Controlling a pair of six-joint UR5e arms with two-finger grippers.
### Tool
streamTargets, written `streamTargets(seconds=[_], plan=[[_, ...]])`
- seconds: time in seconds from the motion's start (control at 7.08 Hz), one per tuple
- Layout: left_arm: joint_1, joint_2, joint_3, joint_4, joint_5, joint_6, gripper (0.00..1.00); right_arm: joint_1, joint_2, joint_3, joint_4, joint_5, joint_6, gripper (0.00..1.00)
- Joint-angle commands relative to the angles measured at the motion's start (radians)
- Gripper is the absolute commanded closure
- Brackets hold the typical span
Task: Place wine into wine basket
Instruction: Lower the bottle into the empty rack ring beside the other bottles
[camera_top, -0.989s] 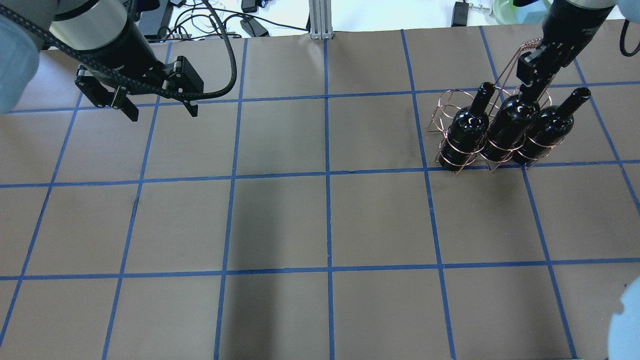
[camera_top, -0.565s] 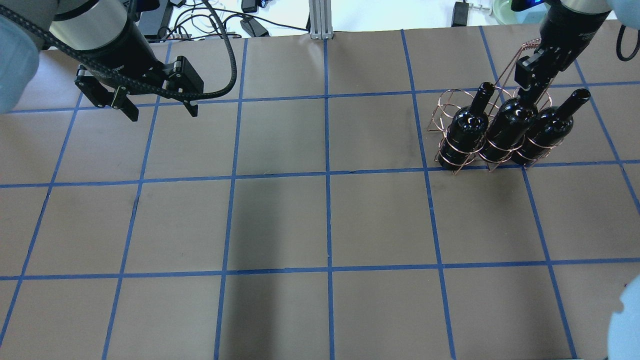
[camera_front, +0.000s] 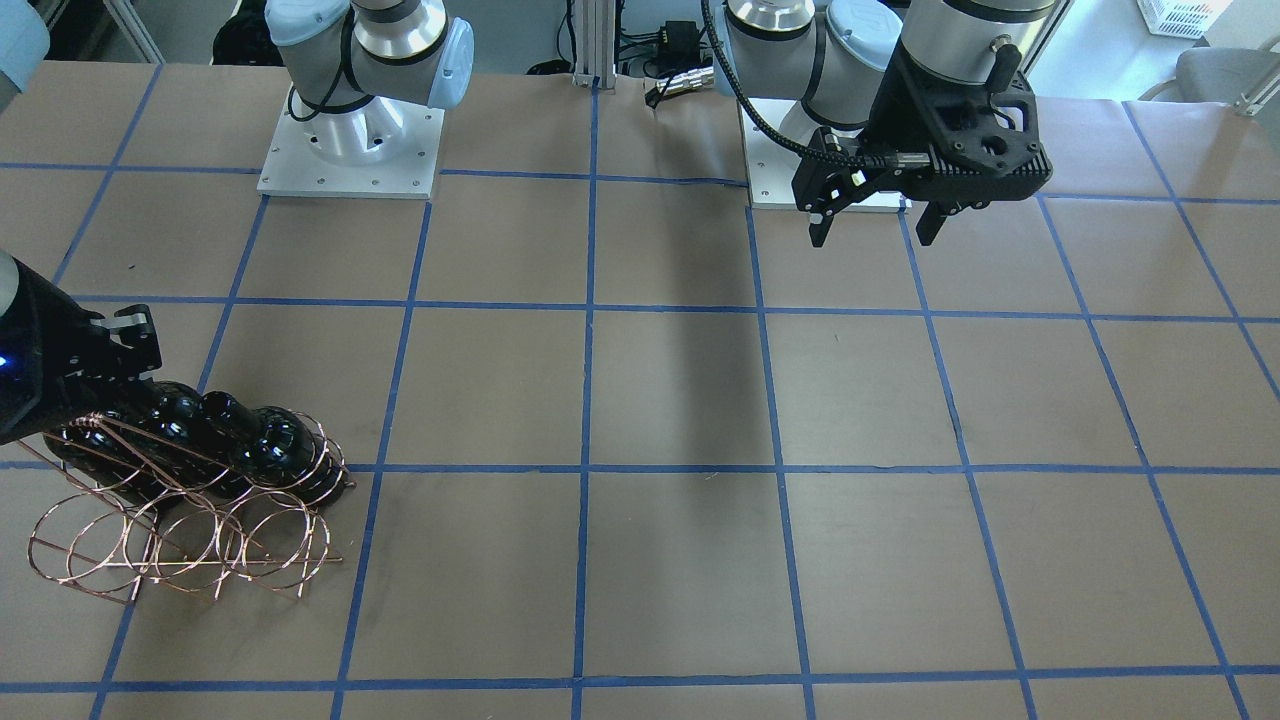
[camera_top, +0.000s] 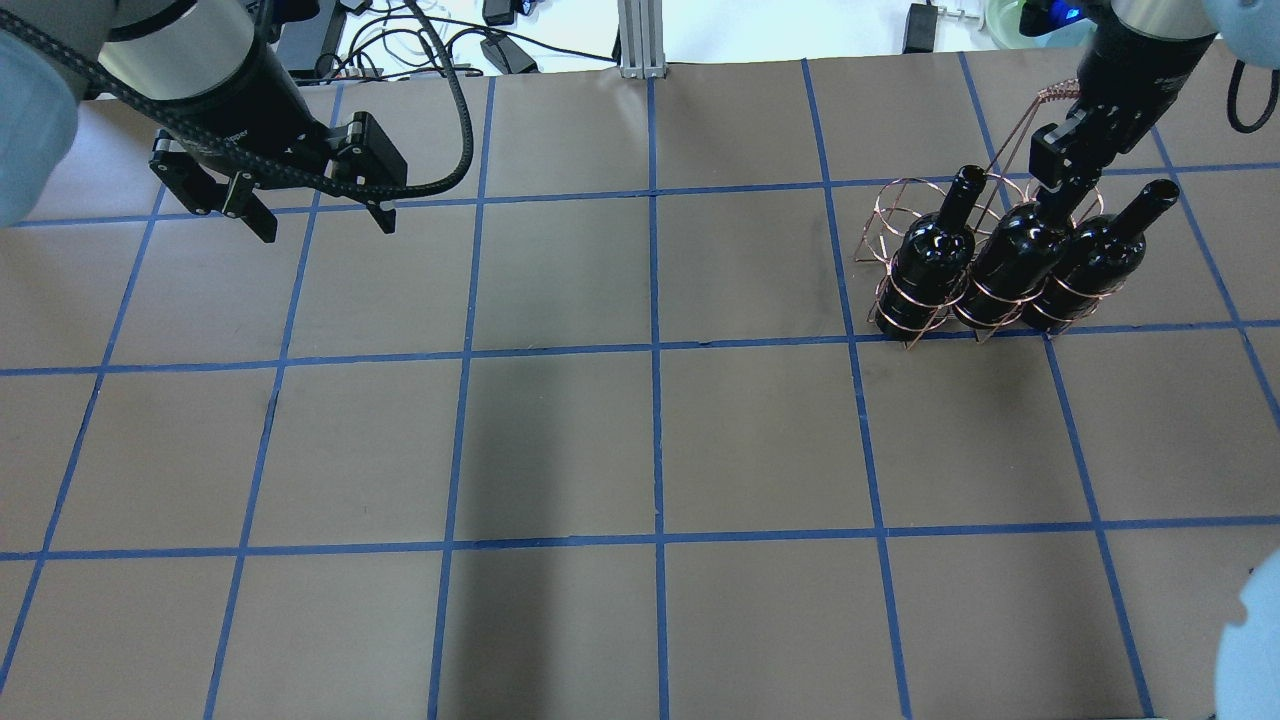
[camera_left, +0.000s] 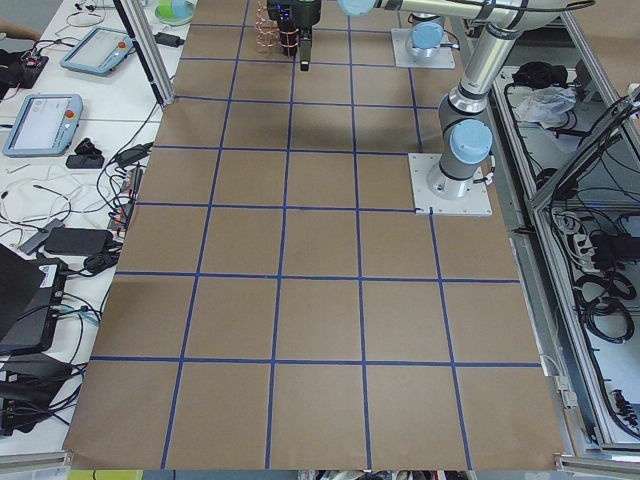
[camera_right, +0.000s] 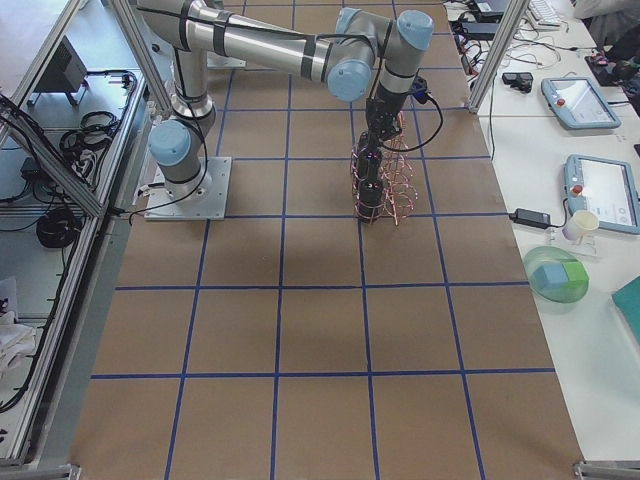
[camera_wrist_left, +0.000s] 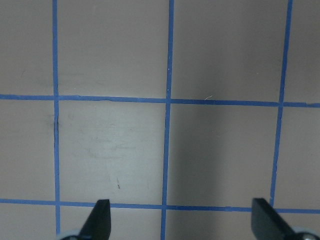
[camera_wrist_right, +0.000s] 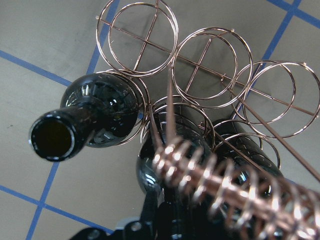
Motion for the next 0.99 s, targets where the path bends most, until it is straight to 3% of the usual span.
streamTargets(seconds=[0.0,0.28,0.42,0.57,0.71,0.85], plan=[[0.000,0.000,0.001,0.000,0.000,0.000,0.01,0.000,0.000,0.024,-0.003,0.001,0.002,0.83],[0.000,0.000,-0.001,0.000,0.000,0.002,0.01,0.000,0.000,0.027,-0.003,-0.001,0.003,0.78],[0.000,0.000,-0.001,0.000,0.002,0.002,0.01,0.000,-0.001,0.030,-0.003,0.001,0.005,0.54],[0.000,0.000,-0.001,0.000,0.002,0.002,0.01,-0.001,-0.003,0.030,-0.001,0.001,0.009,0.23],[0.000,0.000,-0.001,0.000,0.000,0.002,0.01,0.000,-0.012,0.030,0.000,-0.001,0.009,0.01],[0.000,0.000,-0.001,0.000,0.000,0.002,0.01,0.000,-0.018,0.030,0.010,-0.004,0.011,0.00]])
